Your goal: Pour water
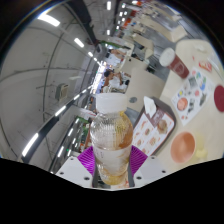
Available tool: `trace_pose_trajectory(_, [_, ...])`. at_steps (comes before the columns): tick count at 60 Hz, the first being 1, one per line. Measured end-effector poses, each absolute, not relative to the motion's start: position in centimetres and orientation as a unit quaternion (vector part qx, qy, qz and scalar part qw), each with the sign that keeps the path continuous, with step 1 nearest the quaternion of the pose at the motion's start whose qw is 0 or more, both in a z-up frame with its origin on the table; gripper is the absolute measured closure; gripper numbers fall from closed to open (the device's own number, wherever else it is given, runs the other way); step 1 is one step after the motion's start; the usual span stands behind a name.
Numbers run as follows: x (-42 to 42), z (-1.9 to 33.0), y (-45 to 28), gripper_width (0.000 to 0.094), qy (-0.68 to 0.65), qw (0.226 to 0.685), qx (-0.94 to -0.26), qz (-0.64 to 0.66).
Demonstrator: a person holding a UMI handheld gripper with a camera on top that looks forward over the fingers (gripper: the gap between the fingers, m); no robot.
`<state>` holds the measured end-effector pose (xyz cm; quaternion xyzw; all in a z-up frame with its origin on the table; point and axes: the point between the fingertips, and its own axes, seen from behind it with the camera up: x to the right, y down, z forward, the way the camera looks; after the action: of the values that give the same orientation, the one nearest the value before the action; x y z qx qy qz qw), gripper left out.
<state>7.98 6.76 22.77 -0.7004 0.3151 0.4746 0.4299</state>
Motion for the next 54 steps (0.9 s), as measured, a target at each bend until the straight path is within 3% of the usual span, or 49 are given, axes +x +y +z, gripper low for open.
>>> trace_pose_trajectory(9, [15.0, 27.5, 7.6, 0.0532, 0.183, 0.567, -0.739, 0.316])
trace_pose_trajectory(16, [20.9, 27.6, 7.6, 0.0534, 0.118, 0.619, -0.751, 0.195])
trace_pose_trajectory(24, [28.2, 23.7, 7.0, 0.0535, 0.076, 0.625, -0.774, 0.065])
trace_pose_trajectory(31, [32.8, 17.5, 6.8, 0.0537, 0.049, 0.606, -0.794, -0.005])
trace_pose_trajectory(45, [36.2, 9.2, 4.1, 0.0525, 0.035, 0.568, -0.822, -0.037])
trace_pose_trajectory(52, [37.0, 6.2, 3.1, 0.0514, 0.045, 0.555, -0.830, -0.034])
trace_pose_trajectory(54, [36.9, 6.4, 2.9, 0.0511, 0.051, 0.570, -0.820, -0.027])
